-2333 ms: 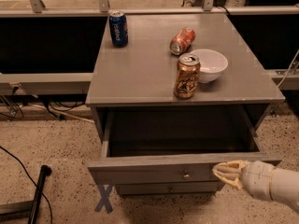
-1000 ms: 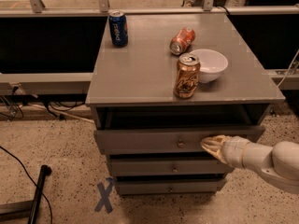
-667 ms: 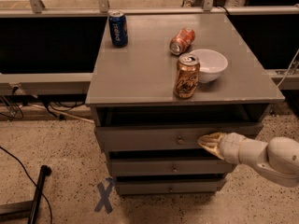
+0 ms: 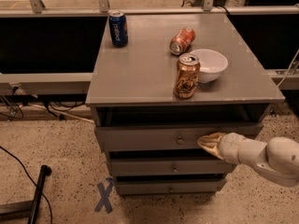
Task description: Close top drawer
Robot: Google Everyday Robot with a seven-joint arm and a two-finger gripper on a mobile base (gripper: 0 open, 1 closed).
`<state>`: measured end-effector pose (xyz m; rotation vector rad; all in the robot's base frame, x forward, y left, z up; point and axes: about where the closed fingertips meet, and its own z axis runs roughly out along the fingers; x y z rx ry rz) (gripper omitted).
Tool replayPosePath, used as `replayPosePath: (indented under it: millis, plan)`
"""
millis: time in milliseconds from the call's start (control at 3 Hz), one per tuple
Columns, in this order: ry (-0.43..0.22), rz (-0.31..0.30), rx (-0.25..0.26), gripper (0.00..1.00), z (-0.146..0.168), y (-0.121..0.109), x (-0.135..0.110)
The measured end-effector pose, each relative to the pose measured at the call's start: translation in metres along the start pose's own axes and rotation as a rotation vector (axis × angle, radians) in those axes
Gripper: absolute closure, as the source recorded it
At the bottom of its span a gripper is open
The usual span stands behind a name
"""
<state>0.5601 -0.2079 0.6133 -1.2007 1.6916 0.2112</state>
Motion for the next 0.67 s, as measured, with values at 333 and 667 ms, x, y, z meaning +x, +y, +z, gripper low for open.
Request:
replayPosePath:
  millis: [333,667]
  plan:
    - [0.013,0.017,-0.029,1.00,-0.022,0.027,-0.005]
    - [0.009,0.052,-0.059,1.00,-0.045,0.057,-0.007]
